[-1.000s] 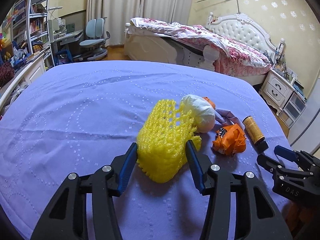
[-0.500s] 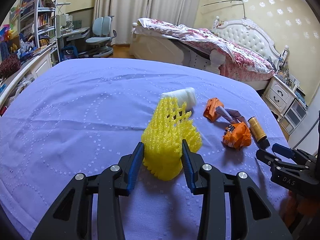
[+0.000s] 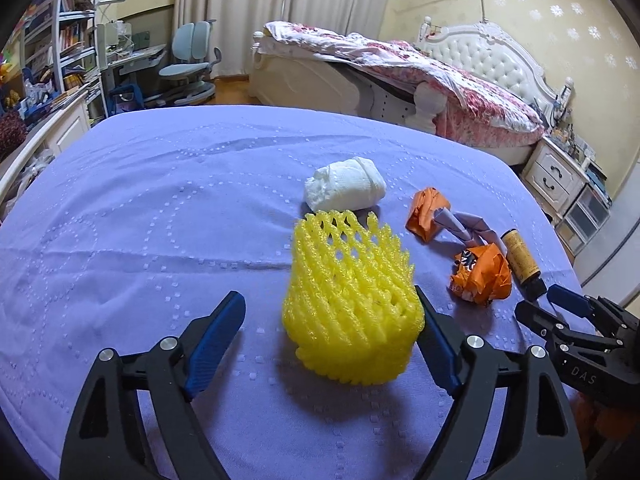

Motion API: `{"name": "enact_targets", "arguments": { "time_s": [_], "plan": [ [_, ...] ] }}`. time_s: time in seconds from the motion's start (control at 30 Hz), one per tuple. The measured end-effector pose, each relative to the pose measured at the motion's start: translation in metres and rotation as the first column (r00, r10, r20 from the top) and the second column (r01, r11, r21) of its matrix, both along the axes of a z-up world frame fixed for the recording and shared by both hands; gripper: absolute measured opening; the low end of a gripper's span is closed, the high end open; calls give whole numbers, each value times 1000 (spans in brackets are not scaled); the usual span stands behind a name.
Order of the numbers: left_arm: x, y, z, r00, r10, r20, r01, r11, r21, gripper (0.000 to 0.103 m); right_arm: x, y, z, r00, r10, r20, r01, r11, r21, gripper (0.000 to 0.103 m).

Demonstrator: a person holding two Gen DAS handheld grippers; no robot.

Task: Collect trash
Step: 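Grasp the yellow foam mesh net with the left tool while the right tool grasps the amber bottle, then carry the yellow net and amber bottle in both tools over the trash bin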

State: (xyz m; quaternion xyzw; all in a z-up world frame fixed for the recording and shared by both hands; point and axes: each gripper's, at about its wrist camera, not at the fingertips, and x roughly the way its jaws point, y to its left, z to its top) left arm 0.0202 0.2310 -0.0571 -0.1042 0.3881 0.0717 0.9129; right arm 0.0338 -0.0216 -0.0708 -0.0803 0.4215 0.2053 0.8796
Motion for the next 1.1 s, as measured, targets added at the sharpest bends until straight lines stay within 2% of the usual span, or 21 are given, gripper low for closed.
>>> {"name": "enact_targets", "arguments": {
  "time_s": [0.1, 0.17, 0.27, 0.37, 0.63, 0.83, 0.9, 0.97, 1.1],
  "plan": [
    [-2, 1, -1, 1000, -7, 0, 7, 1000, -12, 77, 0, 1, 0, 1000, 0, -1, 0, 1000, 0, 68],
    [-4, -1, -2, 999, -32, 8, 32, 999, -16, 58, 0, 0, 0, 1000, 1, -1, -1, 1000, -1, 68],
    [-8, -8, -1, 998, -57, 24, 56, 998, 9, 49, 0, 0, 0, 1000, 2, 0, -2, 1000, 0, 68],
    [-9, -9, 1, 998, -57, 31, 56, 998, 25, 45, 0, 2, 1, 1000, -2, 7, 2, 1000, 7, 68],
    [-10, 2, 3, 999, -8, 41, 8, 1000, 7, 42, 17, 14, 4, 1000, -7, 13, 7, 1000, 13, 65],
    [-7, 5, 4, 999, 5, 39, -5, 1000, 9, 42, 31, 18, 4, 1000, -13, 0, 13, 1000, 5, 47],
    [-7, 4, 4, 999, 7, 40, -7, 1000, 8, 42, 32, 18, 4, 1000, -17, 1, 17, 1000, -1, 31],
    [-7, 4, 4, 999, 10, 41, -10, 1000, 9, 42, 31, 18, 3, 1000, -7, 0, 7, 1000, -1, 23],
    [-12, 1, 4, 999, 19, 44, -20, 1000, 5, 42, 22, 13, 3, 1000, 0, 1, 0, 1000, 2, 23]
  ]
}}
